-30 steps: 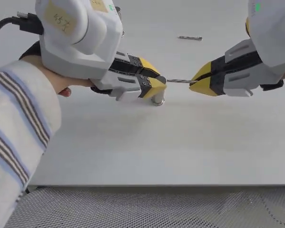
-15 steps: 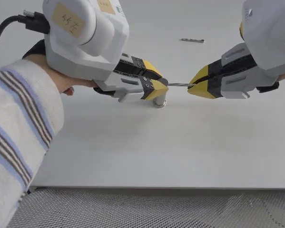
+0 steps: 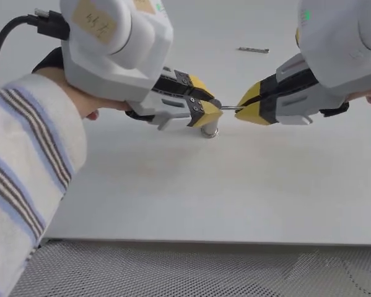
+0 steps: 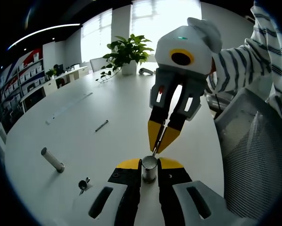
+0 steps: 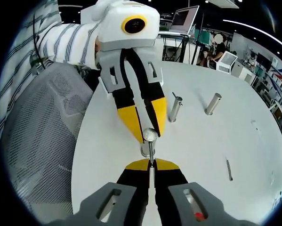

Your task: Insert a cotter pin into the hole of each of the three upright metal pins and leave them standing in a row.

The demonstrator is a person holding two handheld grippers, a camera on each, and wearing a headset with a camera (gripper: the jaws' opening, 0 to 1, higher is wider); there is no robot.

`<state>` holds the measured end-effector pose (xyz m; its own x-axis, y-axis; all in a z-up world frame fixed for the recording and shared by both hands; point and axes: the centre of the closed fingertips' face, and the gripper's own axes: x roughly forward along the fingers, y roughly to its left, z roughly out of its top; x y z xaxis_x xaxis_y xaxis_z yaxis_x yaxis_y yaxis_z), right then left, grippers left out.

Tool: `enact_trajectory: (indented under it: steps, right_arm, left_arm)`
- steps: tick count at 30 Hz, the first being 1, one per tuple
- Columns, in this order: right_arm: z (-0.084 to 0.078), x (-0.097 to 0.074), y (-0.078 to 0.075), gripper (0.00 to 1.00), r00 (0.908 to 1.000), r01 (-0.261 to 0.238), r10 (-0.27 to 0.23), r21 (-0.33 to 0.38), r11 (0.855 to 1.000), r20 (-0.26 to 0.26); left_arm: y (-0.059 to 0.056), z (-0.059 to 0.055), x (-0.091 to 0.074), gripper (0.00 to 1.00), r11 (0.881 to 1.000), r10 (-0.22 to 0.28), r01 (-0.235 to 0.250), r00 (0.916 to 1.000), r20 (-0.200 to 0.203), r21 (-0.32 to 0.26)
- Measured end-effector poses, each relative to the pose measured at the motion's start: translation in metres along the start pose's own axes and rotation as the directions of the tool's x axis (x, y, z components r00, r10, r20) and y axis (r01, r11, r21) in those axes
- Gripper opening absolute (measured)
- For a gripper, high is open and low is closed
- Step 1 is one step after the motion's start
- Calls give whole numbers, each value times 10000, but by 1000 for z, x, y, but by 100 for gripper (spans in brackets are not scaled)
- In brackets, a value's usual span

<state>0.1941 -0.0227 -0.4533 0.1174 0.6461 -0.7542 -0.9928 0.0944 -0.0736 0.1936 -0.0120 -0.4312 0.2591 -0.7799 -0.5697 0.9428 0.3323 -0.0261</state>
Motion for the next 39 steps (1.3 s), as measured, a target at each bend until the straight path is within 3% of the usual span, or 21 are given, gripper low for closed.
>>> enact_trajectory:
  steps: [23,30,33,39]
  right_arm:
    - [9,7,3,0,10000,-85,85,-297,9995,7]
    - [10,2,0,0,9991,145,-151,170,9997,386]
    - [9,-3,1,8,9984,182,-198,302,9994,533]
    - [5,-9,1,5,9987,188,-205,364,9992,475]
  left_arm:
    - [-2,1,1,9,10000,55,-55,10000,-23,-50]
    - [-2,2,2,9,9997,80,-80,10000,-34,-229]
    - [-2,2,2,9,9994,121,-122,9999,-23,-312]
    - [0,2,2,9,9983,253,-256,9997,-61,-530]
